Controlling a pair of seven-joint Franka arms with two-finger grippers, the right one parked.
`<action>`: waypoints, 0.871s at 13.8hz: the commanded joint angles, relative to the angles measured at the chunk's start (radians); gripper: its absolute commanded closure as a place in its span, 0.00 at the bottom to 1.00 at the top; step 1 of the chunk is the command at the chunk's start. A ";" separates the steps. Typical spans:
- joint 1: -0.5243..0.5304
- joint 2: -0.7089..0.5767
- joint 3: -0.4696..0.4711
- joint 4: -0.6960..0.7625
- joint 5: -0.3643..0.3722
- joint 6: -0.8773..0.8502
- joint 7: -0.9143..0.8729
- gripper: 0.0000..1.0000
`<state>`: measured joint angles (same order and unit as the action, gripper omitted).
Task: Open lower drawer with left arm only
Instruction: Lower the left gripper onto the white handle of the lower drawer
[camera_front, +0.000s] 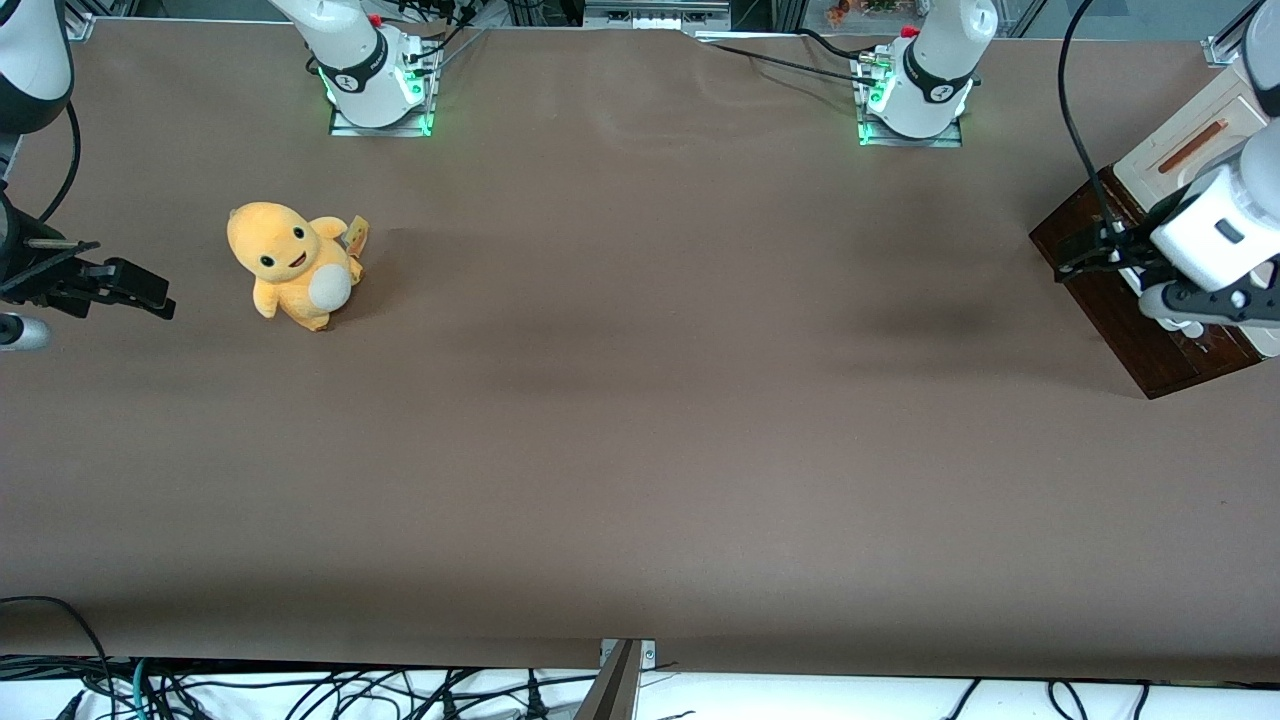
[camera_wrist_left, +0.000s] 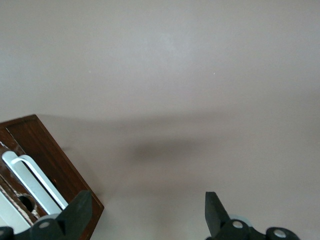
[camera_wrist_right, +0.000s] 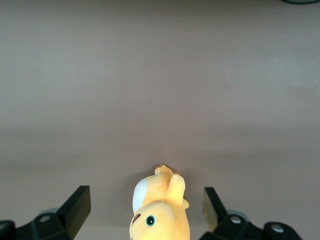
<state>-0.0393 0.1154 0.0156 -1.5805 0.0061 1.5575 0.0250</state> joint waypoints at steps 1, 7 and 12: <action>0.001 0.058 0.003 -0.003 0.023 -0.005 -0.034 0.00; 0.004 0.277 0.006 -0.004 0.359 -0.048 -0.196 0.00; -0.008 0.436 0.004 -0.012 0.648 -0.166 -0.402 0.00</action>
<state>-0.0346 0.4980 0.0223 -1.6062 0.5301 1.4679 -0.3106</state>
